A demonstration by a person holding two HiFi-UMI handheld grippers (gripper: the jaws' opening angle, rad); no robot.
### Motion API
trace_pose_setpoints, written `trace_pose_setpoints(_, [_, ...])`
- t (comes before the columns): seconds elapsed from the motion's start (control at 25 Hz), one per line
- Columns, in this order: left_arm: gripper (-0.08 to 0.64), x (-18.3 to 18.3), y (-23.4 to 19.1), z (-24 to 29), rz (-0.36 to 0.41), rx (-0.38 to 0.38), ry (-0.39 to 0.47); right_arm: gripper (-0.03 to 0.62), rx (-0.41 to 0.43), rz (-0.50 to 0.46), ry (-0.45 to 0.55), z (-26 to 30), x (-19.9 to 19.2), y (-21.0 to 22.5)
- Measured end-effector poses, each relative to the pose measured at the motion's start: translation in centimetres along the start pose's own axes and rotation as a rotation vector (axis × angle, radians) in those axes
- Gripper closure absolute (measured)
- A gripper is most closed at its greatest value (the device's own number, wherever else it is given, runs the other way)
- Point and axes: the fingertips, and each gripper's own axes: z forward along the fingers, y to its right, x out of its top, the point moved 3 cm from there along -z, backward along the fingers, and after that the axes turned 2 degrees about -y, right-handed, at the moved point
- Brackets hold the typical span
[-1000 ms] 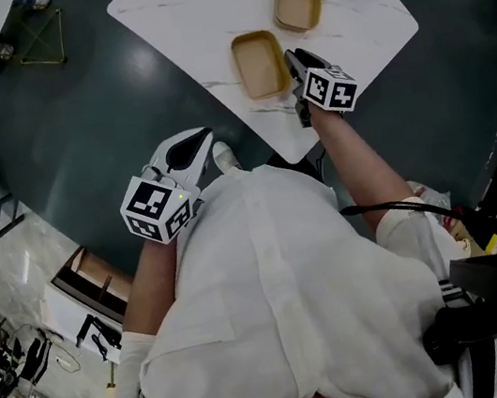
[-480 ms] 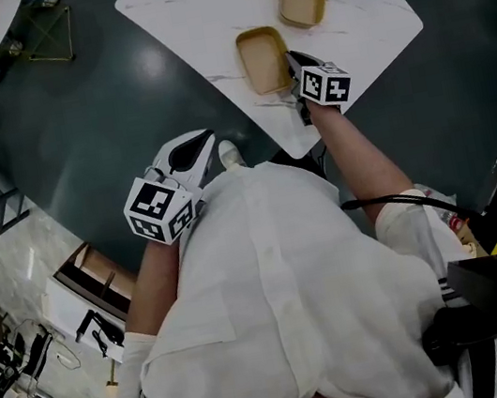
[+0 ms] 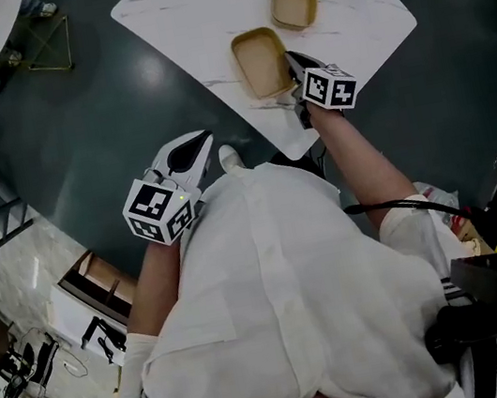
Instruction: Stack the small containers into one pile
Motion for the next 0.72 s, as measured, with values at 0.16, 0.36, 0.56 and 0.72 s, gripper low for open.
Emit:
trace_pose_setpoints(0.16, [0.553, 0.5, 0.0, 0.6, 0.008, -0.020, -0.003, 0.574, -0.006, 0.055, 0.050, -0.9, 1.6, 0.2])
trace_pose_setpoints(0.36, [0.552, 0.7, 0.2, 1.2, 0.011, -0.040, -0.005, 0.575, -0.048, 0.138, 0.102, -1.5, 3.9, 1.8])
trace_pose_setpoints(0.56, [0.553, 0.6, -0.2, 0.8, 0.005, -0.035, -0.011, 0.574, -0.103, 0.194, 0.160, -1.6, 6.7, 3.9])
trace_pose_setpoints(0.72, [0.553, 0.5, -0.8, 0.4, -0.006, -0.021, -0.008, 0.574, -0.154, 0.229, 0.199, -1.4, 8.7, 5.9])
